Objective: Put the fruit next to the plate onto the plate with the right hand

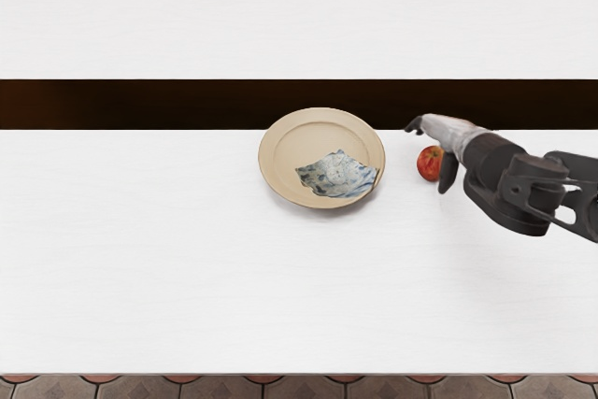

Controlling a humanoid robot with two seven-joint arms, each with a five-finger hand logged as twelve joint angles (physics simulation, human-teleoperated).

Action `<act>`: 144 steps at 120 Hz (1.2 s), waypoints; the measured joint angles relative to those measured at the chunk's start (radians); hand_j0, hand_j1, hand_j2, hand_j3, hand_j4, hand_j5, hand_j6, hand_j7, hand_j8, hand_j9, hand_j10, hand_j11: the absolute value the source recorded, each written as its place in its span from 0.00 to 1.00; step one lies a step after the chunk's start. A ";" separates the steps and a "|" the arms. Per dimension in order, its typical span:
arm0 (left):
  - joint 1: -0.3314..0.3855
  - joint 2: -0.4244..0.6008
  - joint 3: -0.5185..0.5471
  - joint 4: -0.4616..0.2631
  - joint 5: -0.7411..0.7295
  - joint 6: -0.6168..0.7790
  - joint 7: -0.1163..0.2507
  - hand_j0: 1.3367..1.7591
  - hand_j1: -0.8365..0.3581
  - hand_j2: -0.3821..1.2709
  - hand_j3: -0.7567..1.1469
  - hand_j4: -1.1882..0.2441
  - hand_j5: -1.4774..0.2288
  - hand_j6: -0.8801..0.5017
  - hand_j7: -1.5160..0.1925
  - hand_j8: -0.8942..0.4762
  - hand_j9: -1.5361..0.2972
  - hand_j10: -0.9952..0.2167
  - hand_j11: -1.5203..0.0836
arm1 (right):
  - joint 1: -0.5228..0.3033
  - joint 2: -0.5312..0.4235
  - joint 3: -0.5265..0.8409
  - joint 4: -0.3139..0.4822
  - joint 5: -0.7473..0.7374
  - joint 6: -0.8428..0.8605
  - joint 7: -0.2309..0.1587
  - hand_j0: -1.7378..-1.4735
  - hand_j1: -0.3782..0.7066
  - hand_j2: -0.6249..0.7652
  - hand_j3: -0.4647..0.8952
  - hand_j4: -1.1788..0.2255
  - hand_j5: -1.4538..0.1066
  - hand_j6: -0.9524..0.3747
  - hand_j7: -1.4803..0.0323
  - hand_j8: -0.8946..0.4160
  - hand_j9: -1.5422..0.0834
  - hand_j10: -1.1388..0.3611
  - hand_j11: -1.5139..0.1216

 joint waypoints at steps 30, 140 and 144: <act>0.000 0.000 0.000 0.000 0.000 0.000 0.000 0.76 0.75 0.26 0.40 0.66 0.68 0.46 0.70 0.47 0.66 0.62 0.75 | -0.029 0.008 -0.015 -0.023 -0.036 -0.047 0.000 0.30 0.43 0.40 0.34 0.58 0.63 0.44 0.66 0.40 0.65 0.51 0.63; 0.000 0.000 0.000 0.000 0.000 0.000 0.000 0.76 0.75 0.26 0.40 0.66 0.68 0.46 0.70 0.47 0.66 0.62 0.75 | -0.012 0.058 0.149 -0.016 0.022 -0.070 -0.001 0.35 0.61 0.60 0.34 0.43 0.27 0.44 0.30 0.39 0.30 0.25 0.28; 0.000 0.000 0.000 0.000 0.000 0.000 0.000 0.76 0.75 0.26 0.40 0.66 0.68 0.46 0.70 0.47 0.66 0.62 0.75 | -0.009 0.060 0.164 0.002 0.025 -0.070 -0.001 0.35 0.61 0.60 0.34 0.43 0.27 0.44 0.30 0.39 0.30 0.25 0.28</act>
